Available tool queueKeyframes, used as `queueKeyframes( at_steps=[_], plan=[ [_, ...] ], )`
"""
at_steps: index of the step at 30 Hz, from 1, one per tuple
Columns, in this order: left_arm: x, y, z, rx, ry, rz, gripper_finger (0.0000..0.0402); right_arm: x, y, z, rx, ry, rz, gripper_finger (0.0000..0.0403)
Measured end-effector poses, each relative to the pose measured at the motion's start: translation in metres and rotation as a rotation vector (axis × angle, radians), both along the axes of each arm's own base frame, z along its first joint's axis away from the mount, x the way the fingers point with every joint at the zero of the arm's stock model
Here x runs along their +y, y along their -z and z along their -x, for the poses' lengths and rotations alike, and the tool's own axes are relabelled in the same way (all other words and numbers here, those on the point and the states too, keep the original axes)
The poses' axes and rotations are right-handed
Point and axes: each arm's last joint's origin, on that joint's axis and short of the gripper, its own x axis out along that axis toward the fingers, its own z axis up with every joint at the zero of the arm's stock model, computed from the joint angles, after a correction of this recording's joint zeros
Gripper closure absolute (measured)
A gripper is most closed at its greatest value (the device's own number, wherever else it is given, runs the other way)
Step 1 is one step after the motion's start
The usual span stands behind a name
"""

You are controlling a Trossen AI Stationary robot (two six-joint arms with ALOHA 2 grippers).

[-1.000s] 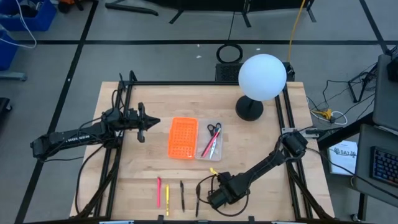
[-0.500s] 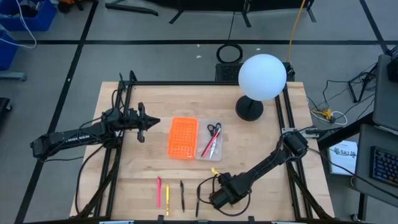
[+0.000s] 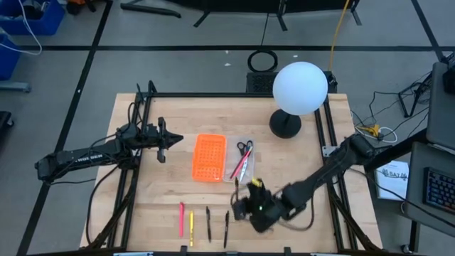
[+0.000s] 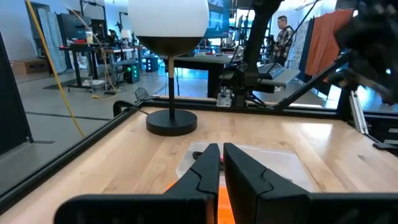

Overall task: Pick & place school supplies into a supply box
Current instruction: Put the right black pen into the orange box

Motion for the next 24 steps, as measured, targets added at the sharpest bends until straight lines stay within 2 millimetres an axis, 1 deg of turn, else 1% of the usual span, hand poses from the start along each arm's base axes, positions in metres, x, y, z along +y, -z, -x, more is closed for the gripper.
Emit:
queueKeyframes(
  at_steps=[1,3,6,9,12,14,16,19,22,24],
  plan=[
    [0.000,0.000,0.000,-0.001,0.000,0.000,0.0371,-0.008,-0.006,-0.002,-0.011,0.010,-0.005,0.0378],
    [0.000,0.000,0.000,0.000,0.000,0.002,0.0371,-0.025,-0.010,-0.009,-0.002,0.022,-0.015,0.0378],
    [0.000,0.000,0.000,-0.001,0.000,0.002,0.0371,-0.055,-0.006,-0.024,0.059,-0.017,-0.042,0.0378],
    [0.000,-0.001,0.000,-0.006,0.000,0.000,0.0371,-0.092,-0.005,-0.038,0.102,-0.050,-0.070,0.0378],
    [0.000,-0.001,0.000,-0.006,0.000,-0.001,0.0371,-0.126,0.001,-0.046,0.157,-0.068,-0.055,0.0378],
    [0.000,-0.001,0.000,-0.007,0.000,-0.001,0.0371,-0.144,0.005,-0.052,0.167,-0.074,-0.046,0.0378],
    [0.000,-0.001,0.000,-0.009,0.003,-0.002,0.0371,-0.157,0.006,-0.052,0.190,-0.087,-0.040,0.0378],
    [0.000,-0.001,0.000,-0.012,0.004,0.001,0.0371,-0.171,0.010,-0.051,0.239,-0.070,-0.035,0.0378],
    [0.000,-0.002,0.000,-0.021,0.004,-0.002,0.0371,-0.182,0.021,-0.046,0.320,-0.047,-0.057,0.0378],
    [0.000,-0.002,0.000,-0.022,0.008,0.008,0.0371,-0.189,0.031,-0.043,0.335,-0.029,-0.059,0.0378]
  ],
)
